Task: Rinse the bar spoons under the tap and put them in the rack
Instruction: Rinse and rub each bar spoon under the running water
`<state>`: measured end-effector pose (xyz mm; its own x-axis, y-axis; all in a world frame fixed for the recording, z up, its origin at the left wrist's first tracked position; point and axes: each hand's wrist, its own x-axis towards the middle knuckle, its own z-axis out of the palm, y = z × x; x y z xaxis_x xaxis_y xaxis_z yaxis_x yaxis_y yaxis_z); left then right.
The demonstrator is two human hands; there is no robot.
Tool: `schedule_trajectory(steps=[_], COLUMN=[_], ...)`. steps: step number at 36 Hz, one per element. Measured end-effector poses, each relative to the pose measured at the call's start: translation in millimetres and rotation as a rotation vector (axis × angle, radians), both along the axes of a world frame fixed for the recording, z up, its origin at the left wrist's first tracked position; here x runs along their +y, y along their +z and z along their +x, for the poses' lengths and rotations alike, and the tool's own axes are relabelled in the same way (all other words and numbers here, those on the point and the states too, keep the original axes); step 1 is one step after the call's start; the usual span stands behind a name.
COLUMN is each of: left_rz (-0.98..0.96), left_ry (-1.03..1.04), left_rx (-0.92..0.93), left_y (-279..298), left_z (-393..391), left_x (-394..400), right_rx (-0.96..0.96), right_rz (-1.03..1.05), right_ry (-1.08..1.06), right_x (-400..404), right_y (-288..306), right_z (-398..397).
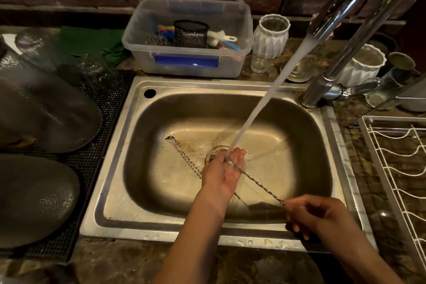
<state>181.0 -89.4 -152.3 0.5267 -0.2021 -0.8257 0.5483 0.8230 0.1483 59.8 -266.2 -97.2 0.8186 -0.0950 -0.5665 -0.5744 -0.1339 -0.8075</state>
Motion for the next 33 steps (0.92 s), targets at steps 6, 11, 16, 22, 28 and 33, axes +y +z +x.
schedule_trajectory(steps=[6, 11, 16, 22, 28, 33], left_rz=[0.015, 0.004, 0.019, 0.071, 0.089, 0.110], left_ry=[0.032, 0.071, 0.032, 0.001, -0.011, -0.051], left_rx=[-0.108, -0.184, -0.228, -0.278, -0.317, -0.339], left_y=[-3, -1, 1, 0, -1, 2], left_z=[-3, -4, -4, -9, -16, -13], left_x=[1, 5, 6, 8, 5, 3], right_rx=[0.018, -0.012, -0.077, -0.056, -0.077, -0.157], right_rz=[0.016, 0.008, 0.022, 0.034, 0.095, 0.142], right_ry=[-0.011, 0.026, 0.008, -0.002, -0.024, -0.015], right_x=[-1, 5, 20, 24, 32, 39], right_y=[-7, -16, -15, -24, -40, -47], right_z=[6, 19, 32, 42, 50, 65])
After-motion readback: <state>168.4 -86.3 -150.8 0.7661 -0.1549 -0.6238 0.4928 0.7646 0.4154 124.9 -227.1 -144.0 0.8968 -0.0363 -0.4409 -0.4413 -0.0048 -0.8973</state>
